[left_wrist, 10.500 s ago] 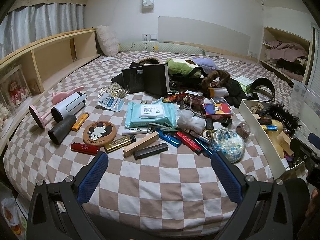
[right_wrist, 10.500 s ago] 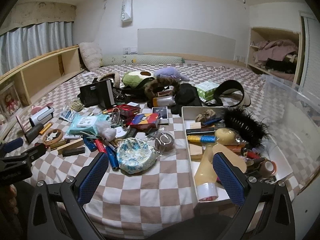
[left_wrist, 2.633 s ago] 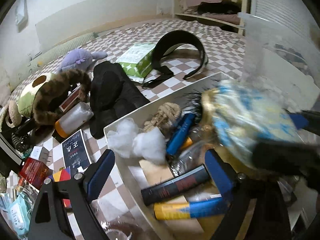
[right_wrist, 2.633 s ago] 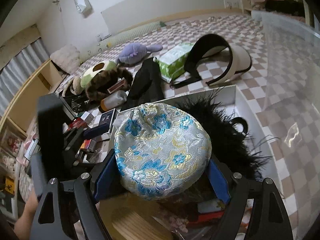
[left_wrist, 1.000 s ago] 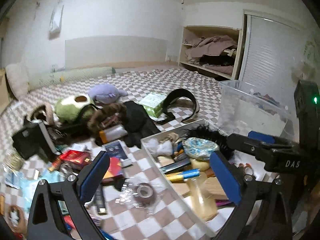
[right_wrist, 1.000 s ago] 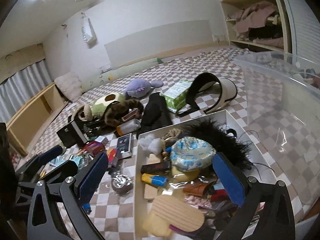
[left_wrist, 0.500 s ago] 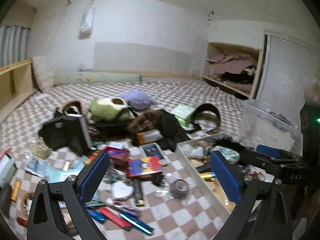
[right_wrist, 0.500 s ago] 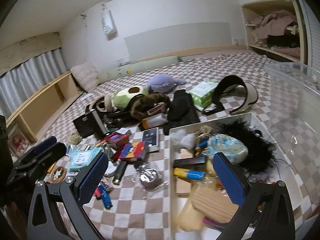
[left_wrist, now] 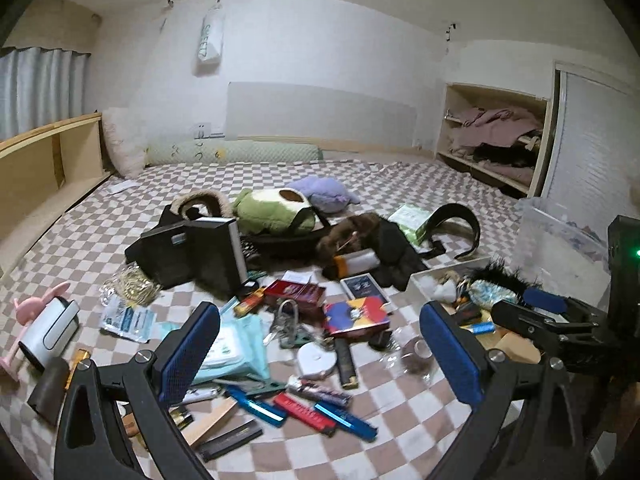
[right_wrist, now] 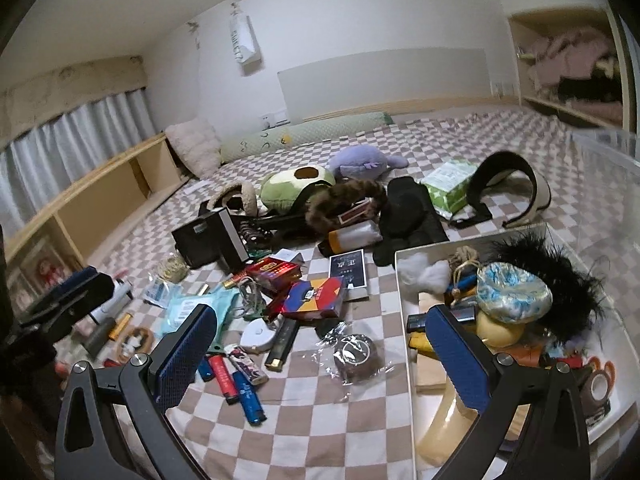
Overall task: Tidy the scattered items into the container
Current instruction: 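Withdraw both grippers from the tray back over the scattered items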
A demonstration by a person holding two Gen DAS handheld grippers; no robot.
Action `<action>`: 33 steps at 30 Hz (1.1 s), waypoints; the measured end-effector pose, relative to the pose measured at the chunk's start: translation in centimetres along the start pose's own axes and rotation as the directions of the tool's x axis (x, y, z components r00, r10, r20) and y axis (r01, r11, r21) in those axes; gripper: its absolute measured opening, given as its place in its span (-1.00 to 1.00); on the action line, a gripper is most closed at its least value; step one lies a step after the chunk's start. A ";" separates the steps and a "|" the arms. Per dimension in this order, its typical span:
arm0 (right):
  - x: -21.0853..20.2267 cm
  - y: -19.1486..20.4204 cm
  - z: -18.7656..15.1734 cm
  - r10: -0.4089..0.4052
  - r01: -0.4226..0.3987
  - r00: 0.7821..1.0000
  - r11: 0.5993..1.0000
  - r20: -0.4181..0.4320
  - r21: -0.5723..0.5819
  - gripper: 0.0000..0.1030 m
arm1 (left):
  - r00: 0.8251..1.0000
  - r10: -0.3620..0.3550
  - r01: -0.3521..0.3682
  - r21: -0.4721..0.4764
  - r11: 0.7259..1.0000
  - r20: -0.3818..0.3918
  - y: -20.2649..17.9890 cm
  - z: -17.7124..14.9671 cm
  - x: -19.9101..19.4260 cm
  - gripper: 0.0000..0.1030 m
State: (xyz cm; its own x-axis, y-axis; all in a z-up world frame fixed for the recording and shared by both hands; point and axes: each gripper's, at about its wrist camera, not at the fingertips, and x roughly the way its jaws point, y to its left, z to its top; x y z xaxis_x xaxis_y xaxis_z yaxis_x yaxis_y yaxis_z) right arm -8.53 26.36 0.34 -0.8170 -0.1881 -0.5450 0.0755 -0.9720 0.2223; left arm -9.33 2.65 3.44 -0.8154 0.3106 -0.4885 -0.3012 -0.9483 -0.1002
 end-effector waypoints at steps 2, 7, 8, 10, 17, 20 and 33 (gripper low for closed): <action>0.4 0.6 -0.3 -0.001 0.001 1.000 1.000 -0.009 -0.013 1.00 | 1.000 0.005 -0.005 0.003 1.000 -0.005 0.7 -0.3 -0.1 0.96; 1.7 1.7 -1.2 0.009 -0.010 0.999 1.000 -0.047 -0.023 1.00 | 0.998 0.065 -0.065 0.001 0.998 0.010 2.4 -1.1 -0.6 0.96; 1.9 1.9 -1.4 0.009 -0.010 0.999 1.000 -0.053 -0.025 1.00 | 0.997 0.074 -0.074 -0.007 0.997 0.011 2.8 -1.2 -0.7 0.96; 2.5 2.3 -1.8 0.013 -0.015 0.998 1.000 -0.066 -0.027 1.00 | 0.996 0.092 -0.091 -0.028 0.995 0.009 3.8 -1.6 -0.8 0.96; 4.7 3.5 -4.0 0.024 -0.026 0.991 1.000 -0.134 -0.017 1.00 | 0.993 0.113 -0.115 -0.090 0.989 -0.022 6.8 -2.2 -1.0 0.99; 5.6 4.2 -5.1 0.020 -0.025 0.987 0.999 -0.162 -0.029 1.00 | 0.993 0.112 -0.115 -0.101 0.988 -0.035 7.9 -2.4 -0.8 1.00; 9.1 6.9 -9.2 0.033 -0.057 0.957 0.995 -0.288 -0.076 1.00 | 0.981 0.173 -0.184 -0.158 0.970 -0.083 11.5 -4.2 -0.1 1.00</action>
State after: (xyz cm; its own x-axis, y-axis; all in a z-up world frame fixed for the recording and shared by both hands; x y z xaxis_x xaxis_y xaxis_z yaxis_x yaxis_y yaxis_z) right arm -10.20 16.60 -10.54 -0.6149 -0.2526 -0.7471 0.1656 -0.9675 0.1908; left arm -10.62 -8.53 -1.35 -0.8110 0.1354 -0.5691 -0.0637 -0.9875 -0.1442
